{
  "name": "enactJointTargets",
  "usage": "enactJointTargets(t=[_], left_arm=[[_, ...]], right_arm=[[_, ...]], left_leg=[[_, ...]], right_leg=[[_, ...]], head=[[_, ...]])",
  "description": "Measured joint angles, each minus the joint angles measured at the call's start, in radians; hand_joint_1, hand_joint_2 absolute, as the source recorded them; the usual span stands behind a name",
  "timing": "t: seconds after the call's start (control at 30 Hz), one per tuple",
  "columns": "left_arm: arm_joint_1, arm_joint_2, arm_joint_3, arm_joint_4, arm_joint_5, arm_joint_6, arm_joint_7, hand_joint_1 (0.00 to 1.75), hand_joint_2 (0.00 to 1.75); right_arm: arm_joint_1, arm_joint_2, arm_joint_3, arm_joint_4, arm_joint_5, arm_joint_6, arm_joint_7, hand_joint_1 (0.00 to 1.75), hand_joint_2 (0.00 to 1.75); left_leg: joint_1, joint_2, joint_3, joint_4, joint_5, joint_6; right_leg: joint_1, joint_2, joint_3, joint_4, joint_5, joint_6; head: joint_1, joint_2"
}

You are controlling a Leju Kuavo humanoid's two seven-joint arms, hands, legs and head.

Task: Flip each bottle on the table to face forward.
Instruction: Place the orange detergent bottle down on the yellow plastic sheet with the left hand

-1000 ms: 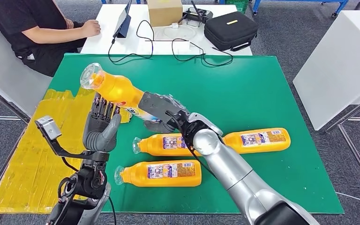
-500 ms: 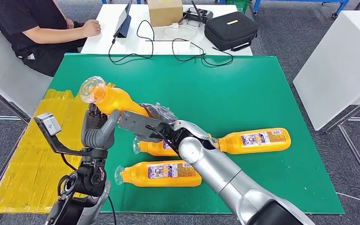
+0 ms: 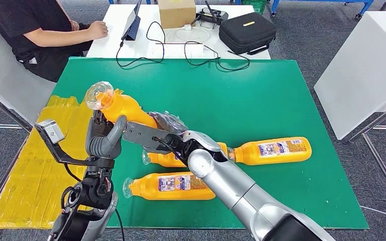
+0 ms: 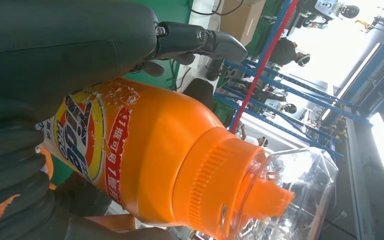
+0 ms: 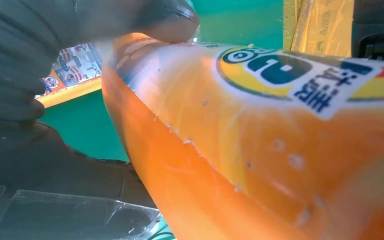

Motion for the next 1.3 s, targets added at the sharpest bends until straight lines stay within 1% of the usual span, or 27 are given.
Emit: enactJointTargets(t=[0.33,0.4,0.53,0.7,0.87,1.0,1.03,1.07,1.13,1.17,1.2,1.3], left_arm=[[0.0,0.0,0.0,0.0,0.003,0.001,0.0,0.0,1.75],[-0.007,0.004,-0.003,0.004,-0.001,0.004,0.015,0.0,1.75],[-0.074,0.041,-0.023,0.058,-0.051,-0.074,0.117,0.0,1.75],[-0.107,0.059,-0.033,0.086,-0.09,-0.145,0.173,0.0,1.75],[-0.142,0.084,-0.04,0.114,-0.135,-0.283,0.259,0.0,1.75],[-0.162,0.094,-0.04,0.139,-0.135,-0.355,0.288,0.0,1.75],[-0.165,0.096,-0.04,0.144,-0.133,-0.367,0.29,0.2,1.75],[-0.167,0.097,-0.04,0.148,-0.132,-0.376,0.292,0.6,1.75],[-0.17,0.098,-0.04,0.155,-0.129,-0.388,0.294,1.47,1.75],[-0.17,0.098,-0.04,0.157,-0.125,-0.391,0.295,1.71,1.75],[-0.171,0.098,-0.04,0.158,-0.12,-0.395,0.295,1.75,1.75],[-0.171,0.098,-0.04,0.16,-0.102,-0.402,0.292,1.75,1.75]], right_arm=[[0.0,0.002,0.004,0.001,0.0,0.0,0.0,1.75,1.75],[0.001,0.004,0.008,0.0,0.002,-0.002,0.003,1.75,1.75],[0.007,-0.015,0.006,-0.014,0.053,-0.013,0.022,1.75,1.75],[0.01,-0.027,0.005,-0.018,0.102,-0.015,0.035,1.75,1.75],[0.016,-0.044,0.006,-0.034,0.165,-0.006,0.061,1.75,1.75],[0.028,-0.06,0.004,-0.058,0.212,0.004,0.073,1.75,1.75],[0.031,-0.063,0.004,-0.065,0.219,0.007,0.075,1.75,1.75],[0.034,-0.066,0.003,-0.071,0.224,0.01,0.077,1.75,1.75],[0.039,-0.07,0.001,-0.08,0.23,0.014,0.08,1.75,1.75],[0.042,-0.072,-0.001,-0.084,0.232,0.015,0.08,1.75,1.75],[0.045,-0.073,-0.003,-0.088,0.234,0.015,0.081,1.75,1.75],[0.052,-0.077,-0.01,-0.101,0.241,0.016,0.086,1.75,1.75]], left_leg=[[0.0,0.0,0.0,0.0,0.0,0.0],[0.0,0.0,0.0,0.0,0.0,0.0],[0.0,0.0,0.0,0.0,0.0,0.0],[0.0,0.0,0.0,0.0,0.0,0.0],[0.0,0.0,0.0,0.0,0.0,0.0],[0.0,0.0,0.0,0.0,0.0,0.0],[0.0,0.0,0.0,0.0,0.0,0.0],[0.0,0.0,0.0,0.0,0.0,0.0],[0.0,0.0,0.0,0.0,0.0,0.0],[0.0,0.0,0.0,0.0,0.0,0.0],[0.0,0.0,0.0,0.0,0.0,0.0],[0.0,0.0,0.0,0.0,0.0,0.0]], right_leg=[[0.0,0.0,0.0,0.0,0.0,0.0],[0.0,0.0,0.0,0.0,0.0,0.0],[0.0,0.0,0.0,0.0,0.0,0.0],[0.0,0.0,-0.001,0.0,0.0,0.0],[0.0,0.0,-0.001,0.0,0.0,0.0],[0.0,0.0,-0.001,0.0,0.0,0.0],[0.0,0.0,-0.001,0.0,0.0,0.0],[0.0,0.0,-0.001,0.0,0.0,0.0],[0.0,0.0,-0.001,0.0,0.0,0.0],[0.0,0.0,-0.001,0.0,0.0,0.0],[0.0,0.0,-0.001,0.0,0.0,0.0],[0.0,0.0,-0.001,0.0,0.0,0.0]], head=[[0.0,0.0],[0.0,0.0],[0.0,0.0],[0.0,0.0],[0.0,0.0],[0.0,0.0],[0.0,0.0],[0.0,0.0],[0.0,0.0],[0.0,0.0],[0.0,0.0],[0.0,0.0]])
